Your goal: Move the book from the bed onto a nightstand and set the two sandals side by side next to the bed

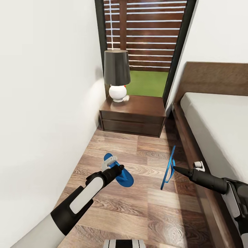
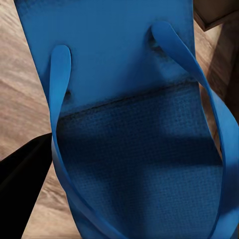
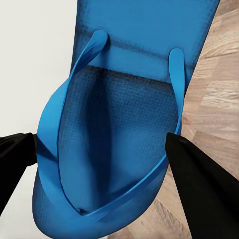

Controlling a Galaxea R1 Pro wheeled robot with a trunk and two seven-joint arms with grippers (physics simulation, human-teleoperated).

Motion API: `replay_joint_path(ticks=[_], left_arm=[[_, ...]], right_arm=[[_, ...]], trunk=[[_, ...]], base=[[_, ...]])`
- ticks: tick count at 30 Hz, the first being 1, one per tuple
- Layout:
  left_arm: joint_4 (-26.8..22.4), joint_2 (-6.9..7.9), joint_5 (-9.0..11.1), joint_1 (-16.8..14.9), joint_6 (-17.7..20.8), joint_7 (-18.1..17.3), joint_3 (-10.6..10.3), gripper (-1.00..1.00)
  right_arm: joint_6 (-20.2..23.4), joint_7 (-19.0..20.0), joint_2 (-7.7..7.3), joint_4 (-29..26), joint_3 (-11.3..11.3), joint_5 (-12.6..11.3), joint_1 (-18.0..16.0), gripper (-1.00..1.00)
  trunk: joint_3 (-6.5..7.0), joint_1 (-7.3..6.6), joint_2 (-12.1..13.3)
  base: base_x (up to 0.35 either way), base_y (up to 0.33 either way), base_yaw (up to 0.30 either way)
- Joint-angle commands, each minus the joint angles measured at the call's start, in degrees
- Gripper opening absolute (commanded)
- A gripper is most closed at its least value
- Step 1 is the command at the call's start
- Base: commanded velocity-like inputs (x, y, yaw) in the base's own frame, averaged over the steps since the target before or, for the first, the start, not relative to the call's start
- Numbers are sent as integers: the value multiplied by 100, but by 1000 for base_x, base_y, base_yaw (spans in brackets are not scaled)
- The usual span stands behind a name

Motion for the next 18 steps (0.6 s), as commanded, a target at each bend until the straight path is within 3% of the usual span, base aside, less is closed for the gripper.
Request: replay_joint_path(ticks=[1, 18], left_arm=[[-7, 4, 15, -6, 13, 35, -9, -100], [190, 4, 15, -6, 13, 27, -9, -100]], right_arm=[[40, 7, 1, 0, -2, -16, -2, -100], [40, 7, 4, 0, 6, -16, -2, -100]], trunk=[[-5, -1, -2], [-5, -1, -2]], base=[[-3, 0, 0], [-54, 0, 0]])
